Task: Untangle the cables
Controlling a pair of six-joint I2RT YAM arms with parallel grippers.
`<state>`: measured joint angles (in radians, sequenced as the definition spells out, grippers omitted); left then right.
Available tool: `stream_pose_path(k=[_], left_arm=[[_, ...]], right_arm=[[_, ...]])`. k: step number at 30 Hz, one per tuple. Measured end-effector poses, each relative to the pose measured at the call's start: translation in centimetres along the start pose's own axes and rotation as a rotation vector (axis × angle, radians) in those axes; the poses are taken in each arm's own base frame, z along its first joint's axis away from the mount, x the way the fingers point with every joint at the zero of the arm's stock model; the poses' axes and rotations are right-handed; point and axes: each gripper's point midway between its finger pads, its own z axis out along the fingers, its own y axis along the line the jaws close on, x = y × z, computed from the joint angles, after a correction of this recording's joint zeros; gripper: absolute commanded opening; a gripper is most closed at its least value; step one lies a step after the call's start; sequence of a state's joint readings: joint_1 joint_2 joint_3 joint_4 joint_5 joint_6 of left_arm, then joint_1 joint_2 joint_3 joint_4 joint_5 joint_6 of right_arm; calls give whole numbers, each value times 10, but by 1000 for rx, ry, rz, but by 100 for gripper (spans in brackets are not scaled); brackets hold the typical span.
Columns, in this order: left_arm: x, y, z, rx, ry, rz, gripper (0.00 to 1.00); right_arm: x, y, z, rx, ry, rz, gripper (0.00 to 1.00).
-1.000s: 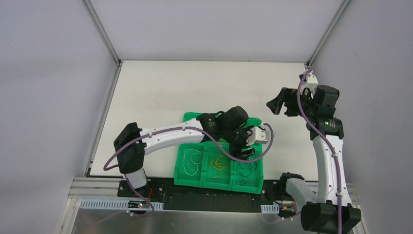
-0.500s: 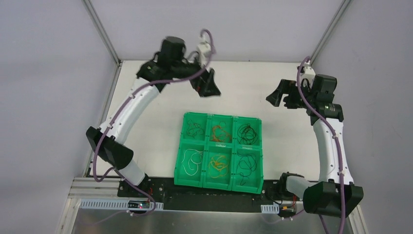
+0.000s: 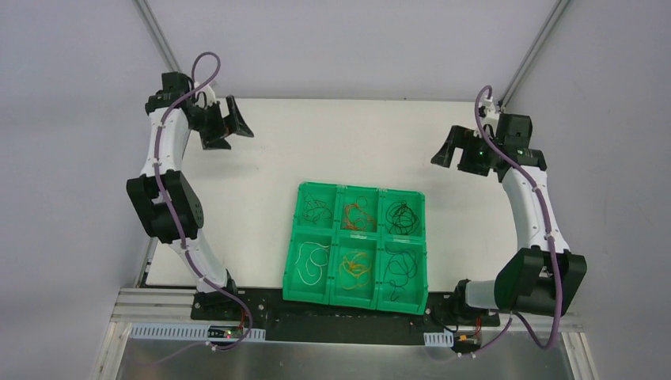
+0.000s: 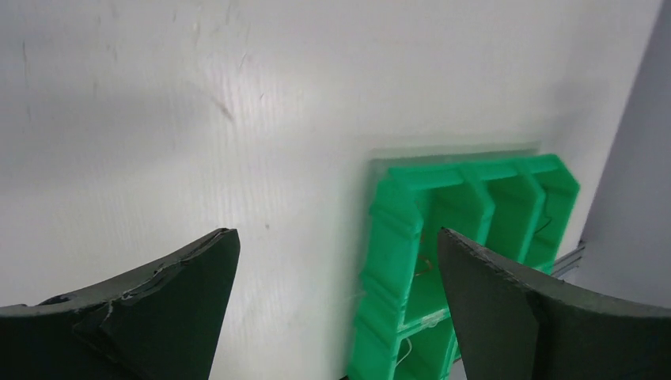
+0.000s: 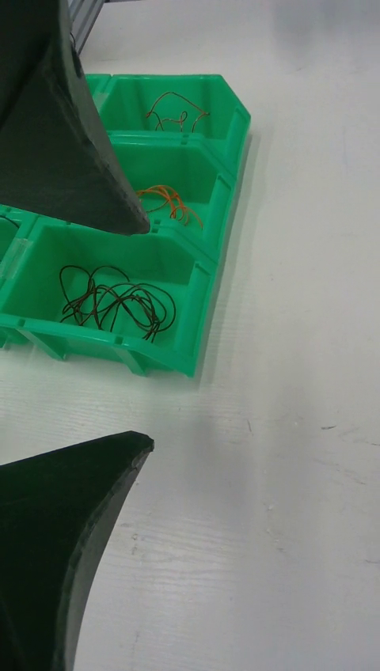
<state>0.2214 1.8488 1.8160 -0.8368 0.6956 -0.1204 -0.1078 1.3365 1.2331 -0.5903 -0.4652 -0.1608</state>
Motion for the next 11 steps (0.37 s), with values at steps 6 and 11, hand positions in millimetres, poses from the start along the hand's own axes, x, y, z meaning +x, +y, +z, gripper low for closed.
stream_pose_path(k=[6,11], left_arm=[[45,35,3,-182,117,10,99],[44,37,-16,-272,78,59,99]], right_arm=[[21,-12,13,25,58,31,99],[22,-19,22,35,75,38,99]])
